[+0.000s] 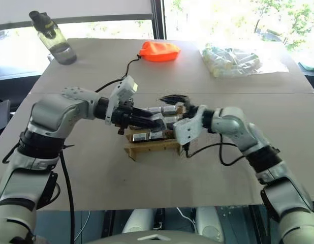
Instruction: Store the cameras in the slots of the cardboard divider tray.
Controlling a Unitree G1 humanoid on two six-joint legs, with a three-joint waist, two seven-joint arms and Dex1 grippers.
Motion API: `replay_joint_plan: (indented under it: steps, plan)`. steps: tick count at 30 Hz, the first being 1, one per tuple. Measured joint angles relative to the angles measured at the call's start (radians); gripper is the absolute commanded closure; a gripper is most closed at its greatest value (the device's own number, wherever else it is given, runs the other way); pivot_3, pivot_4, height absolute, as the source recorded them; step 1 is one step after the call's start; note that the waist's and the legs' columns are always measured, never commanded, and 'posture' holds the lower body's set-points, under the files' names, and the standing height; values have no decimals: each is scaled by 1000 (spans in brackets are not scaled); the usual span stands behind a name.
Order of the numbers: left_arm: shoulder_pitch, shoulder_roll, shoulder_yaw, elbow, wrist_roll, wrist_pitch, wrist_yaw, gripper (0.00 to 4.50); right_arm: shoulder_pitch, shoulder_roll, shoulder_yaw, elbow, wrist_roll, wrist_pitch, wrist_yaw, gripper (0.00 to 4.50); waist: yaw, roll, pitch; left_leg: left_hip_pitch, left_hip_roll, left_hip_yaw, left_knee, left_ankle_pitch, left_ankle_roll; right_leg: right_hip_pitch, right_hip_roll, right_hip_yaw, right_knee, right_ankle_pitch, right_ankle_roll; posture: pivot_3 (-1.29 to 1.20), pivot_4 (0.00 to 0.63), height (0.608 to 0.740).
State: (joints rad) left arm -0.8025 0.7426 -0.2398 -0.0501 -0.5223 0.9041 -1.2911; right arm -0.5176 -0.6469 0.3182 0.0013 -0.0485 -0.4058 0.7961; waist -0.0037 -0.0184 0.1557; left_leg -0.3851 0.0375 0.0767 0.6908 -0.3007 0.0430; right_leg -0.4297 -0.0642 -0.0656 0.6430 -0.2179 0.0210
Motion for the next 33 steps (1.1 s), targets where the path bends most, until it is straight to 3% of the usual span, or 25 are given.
replay_joint_plan:
  steps: [5,10,13,16,19,33]
  plan:
    - [26,-16,-8,-30,30,-78,11,3699,303,-199,-169,-207,437,434,181,0,16,0,0,0,0,-1,1,0,0,1,0,0,0,0,0,0,150,726]
    - [32,-43,-32,-54,71,-122,43,3699,471,-255,-367,-177,615,566,285,0,17,0,0,5,0,0,1,0,1,4,3,2,0,0,0,0,150,726]
    - [40,-66,-72,-59,125,-156,79,3699,566,-243,-428,-123,636,538,359,0,19,0,0,5,0,-1,1,0,1,6,3,1,0,0,0,0,150,726]
    - [70,-94,-116,-55,183,-210,110,3699,635,-154,-497,-84,675,473,417,0,20,0,0,5,0,-2,1,0,1,6,3,2,-1,0,0,0,150,726]
    - [48,-121,-149,-39,230,-258,115,3699,669,-155,-509,-60,663,465,451,0,20,0,0,5,-1,-1,4,-1,3,7,2,1,-1,0,0,0,150,726]
    - [40,-177,-167,12,327,-371,107,3699,679,-121,-552,-80,663,482,443,0,24,1,-1,7,0,-5,11,-3,5,14,1,-1,0,0,0,0,150,726]
